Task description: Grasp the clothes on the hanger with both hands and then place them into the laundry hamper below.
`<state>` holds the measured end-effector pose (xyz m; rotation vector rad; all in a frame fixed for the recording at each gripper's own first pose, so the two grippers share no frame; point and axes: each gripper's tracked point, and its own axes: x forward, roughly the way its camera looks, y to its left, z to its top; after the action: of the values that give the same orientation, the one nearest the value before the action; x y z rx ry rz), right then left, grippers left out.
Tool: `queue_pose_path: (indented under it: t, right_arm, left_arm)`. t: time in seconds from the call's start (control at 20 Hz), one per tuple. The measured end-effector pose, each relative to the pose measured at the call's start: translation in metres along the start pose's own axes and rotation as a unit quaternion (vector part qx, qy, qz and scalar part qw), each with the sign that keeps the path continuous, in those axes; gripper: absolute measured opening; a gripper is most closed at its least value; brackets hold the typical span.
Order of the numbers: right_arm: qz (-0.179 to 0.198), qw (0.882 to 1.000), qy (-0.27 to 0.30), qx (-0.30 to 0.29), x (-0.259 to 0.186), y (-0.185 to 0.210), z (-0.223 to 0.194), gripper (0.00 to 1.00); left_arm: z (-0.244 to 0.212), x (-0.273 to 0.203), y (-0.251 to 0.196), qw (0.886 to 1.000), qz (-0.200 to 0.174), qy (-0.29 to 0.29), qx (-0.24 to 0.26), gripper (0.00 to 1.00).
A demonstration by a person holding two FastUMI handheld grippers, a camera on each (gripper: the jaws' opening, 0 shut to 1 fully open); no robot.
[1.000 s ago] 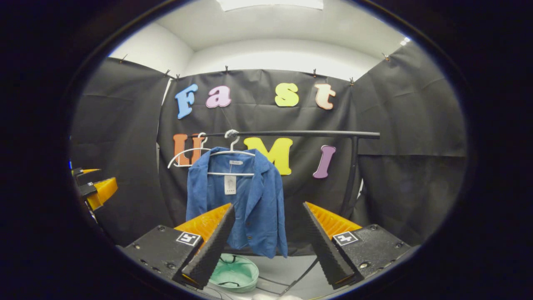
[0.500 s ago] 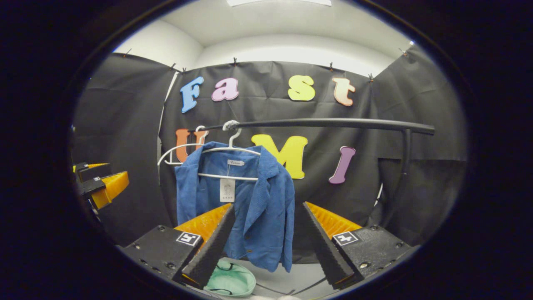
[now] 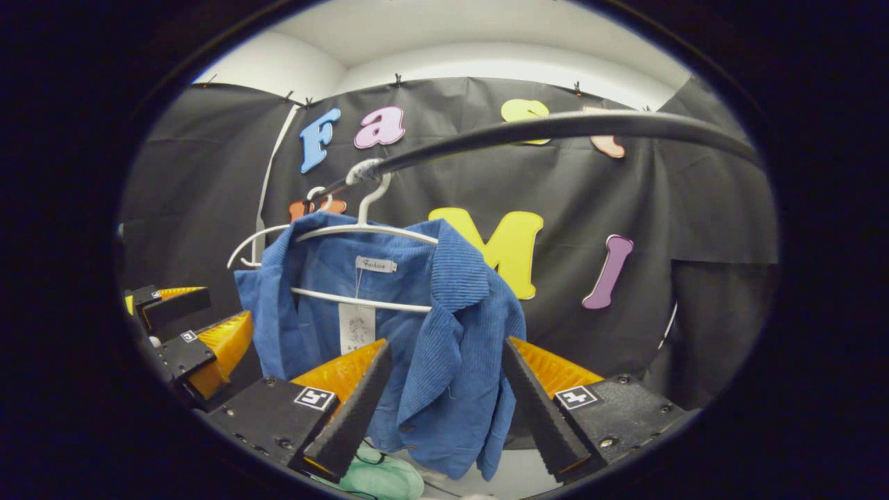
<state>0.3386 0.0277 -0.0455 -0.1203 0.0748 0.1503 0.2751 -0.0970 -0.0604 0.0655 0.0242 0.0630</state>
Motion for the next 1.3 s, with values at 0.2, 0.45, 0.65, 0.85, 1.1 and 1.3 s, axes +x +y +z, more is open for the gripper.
queue_pose_path:
  t: [0.2, 0.45, 0.65, 0.85, 1.1, 1.3]
  right_arm:
    - [0.007, 1.000, 0.017, 0.004, 0.043, 0.002, -0.014, 0.99]
    - [0.009, 0.999, 0.035, 0.016, 0.072, 0.001, -0.029, 0.89]
    - [0.000, 0.999, 0.038, 0.023, 0.083, 0.000, -0.035, 0.72]
    - [0.024, 0.996, 0.033, 0.077, 0.084, -0.003, -0.035, 0.51]
    - [0.036, 0.993, 0.027, 0.108, 0.084, -0.014, -0.033, 0.20]
    - [0.079, 0.988, 0.021, 0.134, 0.081, -0.010, -0.031, 0.09]
  left_arm:
    - [-0.017, 0.032, -0.007, 1.000, 0.006, 0.012, -0.005, 0.98]
    - [-0.031, 0.056, -0.003, 1.000, 0.019, 0.024, -0.003, 0.97]
    - [-0.040, 0.066, 0.000, 0.999, 0.030, 0.042, -0.006, 0.71]
    - [-0.041, 0.067, 0.013, 0.998, 0.056, 0.040, -0.005, 0.30]
    - [-0.047, 0.067, 0.015, 0.998, 0.041, 0.052, -0.003, 0.10]
    - [-0.040, 0.071, 0.010, 0.999, 0.019, 0.038, -0.013, 0.00]
